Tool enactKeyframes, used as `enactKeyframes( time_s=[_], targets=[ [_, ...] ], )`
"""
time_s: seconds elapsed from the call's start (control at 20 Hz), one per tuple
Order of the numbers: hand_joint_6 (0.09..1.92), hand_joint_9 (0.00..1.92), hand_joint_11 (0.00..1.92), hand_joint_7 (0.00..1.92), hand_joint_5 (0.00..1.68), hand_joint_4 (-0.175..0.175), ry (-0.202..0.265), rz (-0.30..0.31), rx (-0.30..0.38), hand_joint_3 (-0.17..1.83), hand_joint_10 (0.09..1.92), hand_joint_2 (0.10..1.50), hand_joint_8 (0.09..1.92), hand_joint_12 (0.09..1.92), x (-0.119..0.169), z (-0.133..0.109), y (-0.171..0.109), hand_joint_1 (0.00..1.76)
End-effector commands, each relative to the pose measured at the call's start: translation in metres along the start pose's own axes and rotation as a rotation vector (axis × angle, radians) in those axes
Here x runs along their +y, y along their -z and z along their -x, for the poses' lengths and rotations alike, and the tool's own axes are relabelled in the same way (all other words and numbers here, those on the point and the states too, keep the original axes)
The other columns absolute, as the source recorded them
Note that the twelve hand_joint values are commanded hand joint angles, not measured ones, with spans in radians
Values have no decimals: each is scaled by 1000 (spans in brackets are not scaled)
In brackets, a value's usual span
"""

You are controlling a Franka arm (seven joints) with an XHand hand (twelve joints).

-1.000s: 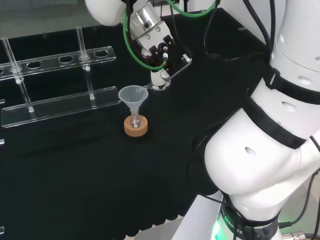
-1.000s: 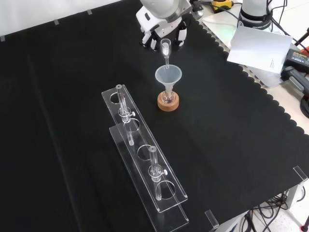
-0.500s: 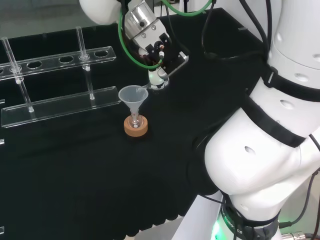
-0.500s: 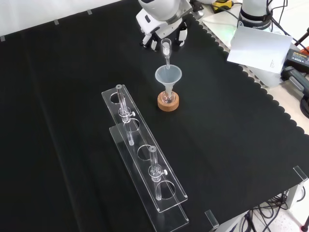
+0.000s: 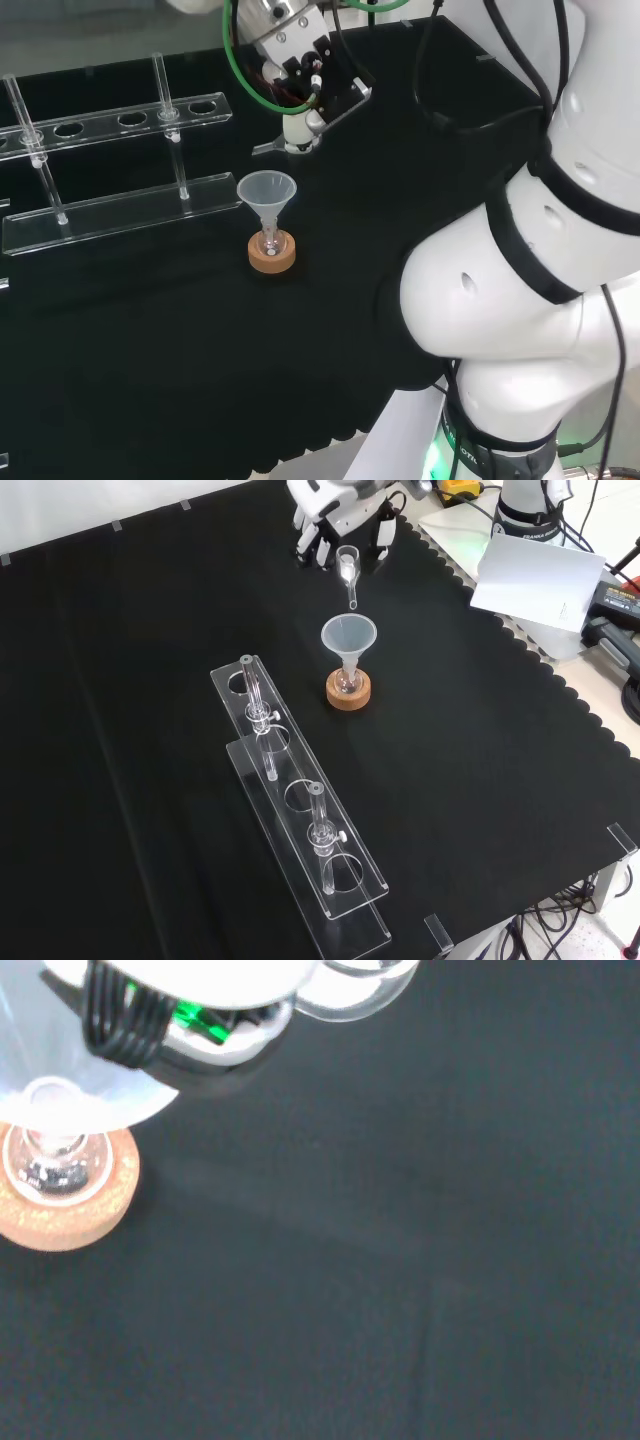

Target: Pour all the NaCl from the weighing funnel into the round-bottom flask.

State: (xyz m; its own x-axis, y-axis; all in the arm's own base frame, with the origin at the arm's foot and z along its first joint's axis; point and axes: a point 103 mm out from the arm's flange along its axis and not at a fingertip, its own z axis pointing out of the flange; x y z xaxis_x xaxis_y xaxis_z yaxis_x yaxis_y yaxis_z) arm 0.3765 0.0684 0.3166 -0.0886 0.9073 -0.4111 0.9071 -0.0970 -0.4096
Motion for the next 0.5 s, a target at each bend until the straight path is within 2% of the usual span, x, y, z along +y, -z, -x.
enactKeyframes(
  time_s=[0.05, 0.5],
  targets=[
    [635, 1009, 860, 599, 1298, 175, -36, -114, -120, 678, 260, 637, 658, 1002, 20, -5, -40, 1135],
    [636, 1007, 860, 595, 1298, 175, -28, -81, -108, 679, 259, 636, 660, 1003, 17, -4, -39, 1135]
  ],
)
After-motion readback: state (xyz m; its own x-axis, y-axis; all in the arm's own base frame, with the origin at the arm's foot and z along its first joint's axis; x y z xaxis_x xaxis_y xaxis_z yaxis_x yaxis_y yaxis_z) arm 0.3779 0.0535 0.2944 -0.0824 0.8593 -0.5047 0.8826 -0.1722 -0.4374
